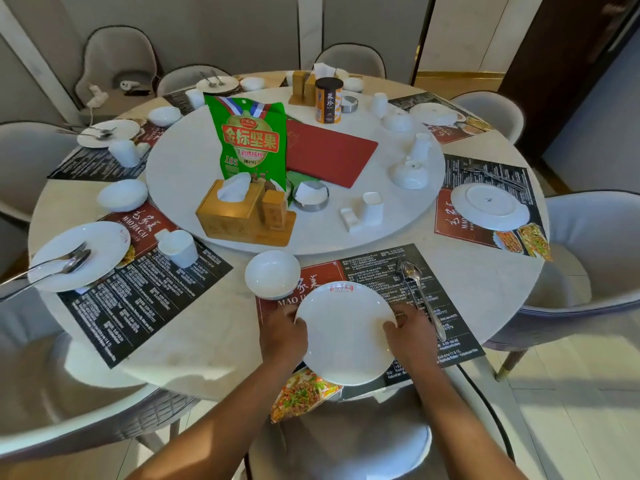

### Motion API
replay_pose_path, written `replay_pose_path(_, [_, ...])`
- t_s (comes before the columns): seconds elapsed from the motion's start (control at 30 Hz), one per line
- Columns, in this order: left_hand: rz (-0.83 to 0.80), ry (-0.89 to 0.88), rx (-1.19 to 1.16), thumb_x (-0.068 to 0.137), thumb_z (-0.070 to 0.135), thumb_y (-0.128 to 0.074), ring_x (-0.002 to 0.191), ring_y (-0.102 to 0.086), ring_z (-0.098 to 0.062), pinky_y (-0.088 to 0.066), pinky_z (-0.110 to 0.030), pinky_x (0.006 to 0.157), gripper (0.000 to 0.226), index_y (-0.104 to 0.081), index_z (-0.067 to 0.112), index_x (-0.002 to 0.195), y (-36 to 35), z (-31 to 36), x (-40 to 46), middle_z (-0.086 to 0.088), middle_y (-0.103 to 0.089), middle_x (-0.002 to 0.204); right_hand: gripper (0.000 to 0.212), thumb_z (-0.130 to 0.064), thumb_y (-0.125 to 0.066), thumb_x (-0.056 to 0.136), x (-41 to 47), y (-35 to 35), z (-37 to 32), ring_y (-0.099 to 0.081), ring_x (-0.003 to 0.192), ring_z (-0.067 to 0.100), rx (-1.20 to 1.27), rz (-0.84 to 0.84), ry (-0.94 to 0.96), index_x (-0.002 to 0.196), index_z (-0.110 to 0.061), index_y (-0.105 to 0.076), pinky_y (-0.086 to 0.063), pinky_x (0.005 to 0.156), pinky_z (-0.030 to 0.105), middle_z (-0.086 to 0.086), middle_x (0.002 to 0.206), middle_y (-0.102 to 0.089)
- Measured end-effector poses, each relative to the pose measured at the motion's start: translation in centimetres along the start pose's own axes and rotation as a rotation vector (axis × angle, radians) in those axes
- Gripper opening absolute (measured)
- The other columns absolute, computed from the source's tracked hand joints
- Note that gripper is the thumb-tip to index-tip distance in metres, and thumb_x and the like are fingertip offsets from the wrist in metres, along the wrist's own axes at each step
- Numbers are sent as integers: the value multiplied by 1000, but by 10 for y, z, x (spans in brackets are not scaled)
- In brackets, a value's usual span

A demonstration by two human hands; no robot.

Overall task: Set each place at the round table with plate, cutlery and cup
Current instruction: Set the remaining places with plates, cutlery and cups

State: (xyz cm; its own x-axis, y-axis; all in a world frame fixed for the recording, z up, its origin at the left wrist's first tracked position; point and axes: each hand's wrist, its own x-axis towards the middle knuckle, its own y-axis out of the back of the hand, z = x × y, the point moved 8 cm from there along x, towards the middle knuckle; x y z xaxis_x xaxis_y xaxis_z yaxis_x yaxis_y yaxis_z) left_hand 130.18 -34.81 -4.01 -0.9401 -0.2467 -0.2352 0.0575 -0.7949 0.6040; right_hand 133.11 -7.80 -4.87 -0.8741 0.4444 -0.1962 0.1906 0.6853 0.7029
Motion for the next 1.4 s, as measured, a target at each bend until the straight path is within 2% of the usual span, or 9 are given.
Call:
replay_pose_path(0.13, [48,95,-43,94,13,-59,85,-58,-18,-44,-26,75,19,-71,27,96,4,-12,-15,7,-66,97,35,-6,-62,76,-13,2,3,-65,80,20,65,-5,10,107,-19,-69,-43,61,24,-3,89,-73])
replay_pose_path(0.27, [58,142,-73,93,8,-58,86,-54,-19,-42,-26,76,23,-73,24,99,6,-10,-18,7,-62,95,39,0,-57,79,-10,2,1,-64,80,18,103,-36,2,109,-19,-70,-40,57,20,-4,88,-71])
replay_pose_path(0.6, [2,136,-135,92,9,-63,86,-56,-17,-39,-22,72,23,-70,30,89,4,-6,-14,12,-61,88,49,9,-50,80,-7,5,-2,-62,78,18,106,1,20,111,-20,-74,-38,53,16,-4,88,-71])
replay_pose_path(0.77, [-13,87,-139,93,10,-63,88,-55,-16,-40,-26,78,21,-68,30,90,7,-4,-14,10,-62,92,54,9,-48,81,-10,4,-4,-61,86,20,79,10,17,121,-20,-70,-45,69,23,4,106,-73])
replay_pose_path(0.93, [-52,59,-99,95,11,-63,91,-56,-16,-40,-19,67,18,-72,26,99,6,-8,-12,5,-67,103,54,9,-48,77,-14,4,-4,-60,81,21,40,-5,12,118,-18,-71,-40,58,21,2,94,-71])
replay_pose_path(1.03, [-72,42,-59,95,14,-64,92,-57,-16,-46,-24,78,17,-72,25,105,6,-9,-10,4,-69,110,51,4,-51,78,-15,4,-5,-61,77,21,4,-21,22,119,-19,-70,-42,57,23,2,90,-71])
replay_pose_path(1.2, [73,-113,237,93,37,-66,110,-64,-20,-54,-43,94,34,-61,32,126,16,8,-26,8,-66,125,46,-6,-54,83,-25,17,-7,-61,85,24,-41,39,12,120,-27,-68,-46,73,29,3,102,-71])
replay_pose_path(1.3, [174,-291,318,93,41,-65,113,-63,-16,-53,-36,94,36,-63,31,127,14,38,-44,8,-66,126,45,-11,-55,86,-30,29,-6,-64,94,24,-114,117,26,126,-29,-66,-49,75,32,3,114,-68])
replay_pose_path(1.4, [112,-440,404,96,45,-59,107,-64,-14,-52,-29,89,33,-67,30,124,-8,70,-55,8,-69,122,37,-17,-56,91,-28,46,-9,-65,96,23,-269,207,98,123,-28,-68,-57,77,36,1,111,-68])
